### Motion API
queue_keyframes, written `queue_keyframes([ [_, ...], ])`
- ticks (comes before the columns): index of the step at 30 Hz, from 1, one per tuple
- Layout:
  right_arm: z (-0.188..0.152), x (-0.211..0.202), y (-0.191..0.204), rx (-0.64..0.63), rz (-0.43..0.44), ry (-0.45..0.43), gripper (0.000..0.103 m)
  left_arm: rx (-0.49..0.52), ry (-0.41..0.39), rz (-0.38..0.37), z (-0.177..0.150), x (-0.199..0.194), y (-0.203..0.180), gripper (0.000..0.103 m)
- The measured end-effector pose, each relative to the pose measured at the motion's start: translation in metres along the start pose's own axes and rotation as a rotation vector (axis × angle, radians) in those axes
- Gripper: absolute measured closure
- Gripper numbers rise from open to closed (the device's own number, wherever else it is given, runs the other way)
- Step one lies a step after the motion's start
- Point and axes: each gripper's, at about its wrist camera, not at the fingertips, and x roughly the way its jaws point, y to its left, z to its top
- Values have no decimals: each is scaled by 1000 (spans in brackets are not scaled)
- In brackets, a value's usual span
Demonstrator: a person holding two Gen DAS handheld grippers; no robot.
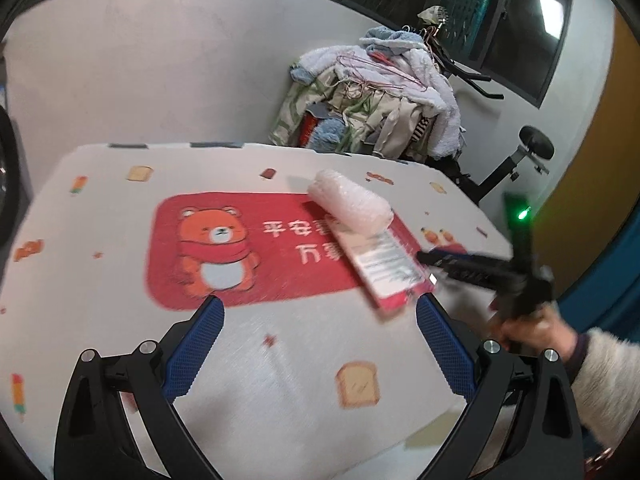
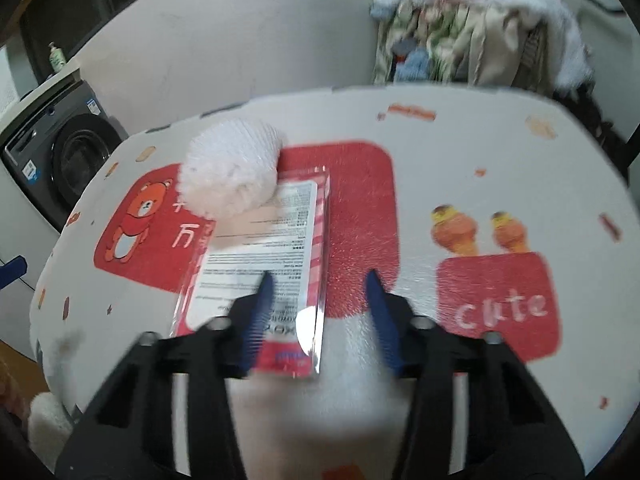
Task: Collect trash
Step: 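Grasp the pink card package with the right tool while the left tool grasps the white foam sleeve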
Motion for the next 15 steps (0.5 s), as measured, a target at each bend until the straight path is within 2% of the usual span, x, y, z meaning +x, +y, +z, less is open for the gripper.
queue_keyframes([
  [1,2,7,-4,33,41,19,66,-16,9,-16,7,9,0,9],
  [5,6,19,-13,95,82,41,68,-74,44,-58,34,48,-3,9],
  [8,8,21,-12,82,104,35,81,-138,78,-105,51,81,-3,9],
  [11,7,19,-11,67,96,18,86,-230,106,-146,69,118,-1,9],
  [15,7,15,-15,88,99,12,92,-326,128,-154,84,155,-1,10],
])
